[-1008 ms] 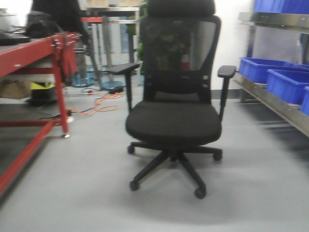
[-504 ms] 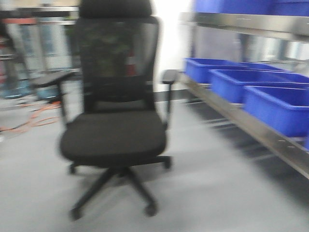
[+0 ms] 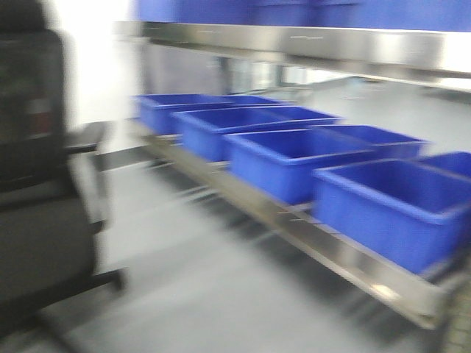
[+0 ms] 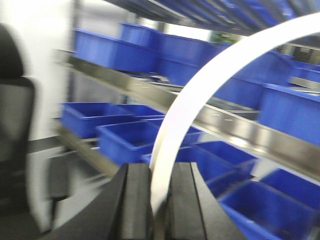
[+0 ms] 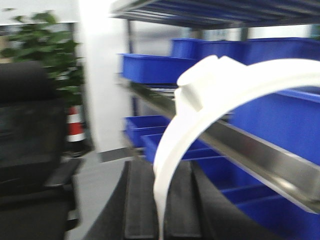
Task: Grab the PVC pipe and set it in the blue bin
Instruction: 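Drive the base up to the shelf of blue bins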
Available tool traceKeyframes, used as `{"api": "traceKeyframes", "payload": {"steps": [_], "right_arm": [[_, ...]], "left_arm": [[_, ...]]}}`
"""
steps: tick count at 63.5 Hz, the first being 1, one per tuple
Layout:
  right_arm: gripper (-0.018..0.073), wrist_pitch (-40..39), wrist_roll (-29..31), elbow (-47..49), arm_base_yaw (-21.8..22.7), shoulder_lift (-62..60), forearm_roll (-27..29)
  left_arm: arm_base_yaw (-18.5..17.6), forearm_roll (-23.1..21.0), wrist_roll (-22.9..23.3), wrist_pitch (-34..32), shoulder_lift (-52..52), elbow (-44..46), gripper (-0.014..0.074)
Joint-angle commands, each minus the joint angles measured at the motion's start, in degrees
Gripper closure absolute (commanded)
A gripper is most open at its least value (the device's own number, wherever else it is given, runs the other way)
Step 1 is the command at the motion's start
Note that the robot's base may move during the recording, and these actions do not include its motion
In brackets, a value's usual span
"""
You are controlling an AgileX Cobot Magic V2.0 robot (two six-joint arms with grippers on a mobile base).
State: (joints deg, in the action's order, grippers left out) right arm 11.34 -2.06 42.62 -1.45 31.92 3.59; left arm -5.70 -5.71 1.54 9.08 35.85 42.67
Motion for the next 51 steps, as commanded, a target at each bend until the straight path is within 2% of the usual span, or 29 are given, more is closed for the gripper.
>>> {"api": "traceKeyframes", "payload": {"steps": [1, 51], "right_arm": [[0.0727, -1.5, 0.2, -0.2, 0.0, -0.1, -0.3], [0.0727, -1.5, 0.2, -0.2, 0.0, -0.1, -0.3]], "left_arm": [[-0.2, -0.6, 0.4, -1.5, -0.2, 0.0, 0.0707], [-0.2, -0.6, 0.4, -1.5, -0.2, 0.0, 0.0707]]}}
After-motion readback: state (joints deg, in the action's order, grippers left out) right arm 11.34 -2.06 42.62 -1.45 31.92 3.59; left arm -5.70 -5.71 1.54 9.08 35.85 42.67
